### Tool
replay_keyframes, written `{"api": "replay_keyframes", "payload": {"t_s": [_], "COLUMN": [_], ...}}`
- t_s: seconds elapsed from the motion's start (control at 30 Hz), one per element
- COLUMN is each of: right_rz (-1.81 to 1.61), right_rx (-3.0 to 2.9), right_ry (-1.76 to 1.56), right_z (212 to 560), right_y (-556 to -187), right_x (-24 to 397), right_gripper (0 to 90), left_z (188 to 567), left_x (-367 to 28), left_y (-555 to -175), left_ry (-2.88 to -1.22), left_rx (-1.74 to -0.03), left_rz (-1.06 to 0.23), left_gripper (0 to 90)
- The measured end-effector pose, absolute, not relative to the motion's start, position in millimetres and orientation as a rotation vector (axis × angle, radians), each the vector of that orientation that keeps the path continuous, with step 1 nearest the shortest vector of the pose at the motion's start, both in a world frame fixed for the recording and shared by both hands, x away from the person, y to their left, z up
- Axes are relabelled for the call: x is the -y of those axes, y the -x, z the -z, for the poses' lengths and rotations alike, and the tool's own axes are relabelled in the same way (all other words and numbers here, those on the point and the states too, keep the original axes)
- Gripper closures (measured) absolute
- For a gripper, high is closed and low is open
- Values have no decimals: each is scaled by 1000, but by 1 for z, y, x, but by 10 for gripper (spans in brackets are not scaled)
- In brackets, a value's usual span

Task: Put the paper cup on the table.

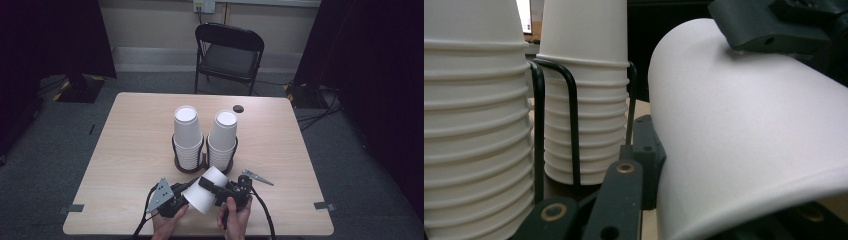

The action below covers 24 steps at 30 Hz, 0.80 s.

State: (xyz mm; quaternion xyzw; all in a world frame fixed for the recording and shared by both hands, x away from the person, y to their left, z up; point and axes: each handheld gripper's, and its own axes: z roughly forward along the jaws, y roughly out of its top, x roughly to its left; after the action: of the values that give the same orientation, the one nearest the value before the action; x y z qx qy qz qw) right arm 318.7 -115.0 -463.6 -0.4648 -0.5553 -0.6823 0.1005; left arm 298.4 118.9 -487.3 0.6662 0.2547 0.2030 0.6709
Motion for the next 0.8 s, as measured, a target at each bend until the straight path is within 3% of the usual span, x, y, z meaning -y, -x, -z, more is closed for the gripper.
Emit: {"api": "replay_keyframes", "payload": {"t_s": [0.8], "right_rz": [2185], "right_rx": [1859], "right_ry": [1456], "right_z": [454], "right_y": [-317], "right_x": [133], "right_gripper": [123], "left_z": [487], "left_x": [-132], "left_y": [-300], "left_ry": [-1616], "left_rx": [-584], "left_rz": [-345], "left_gripper": [864]}}
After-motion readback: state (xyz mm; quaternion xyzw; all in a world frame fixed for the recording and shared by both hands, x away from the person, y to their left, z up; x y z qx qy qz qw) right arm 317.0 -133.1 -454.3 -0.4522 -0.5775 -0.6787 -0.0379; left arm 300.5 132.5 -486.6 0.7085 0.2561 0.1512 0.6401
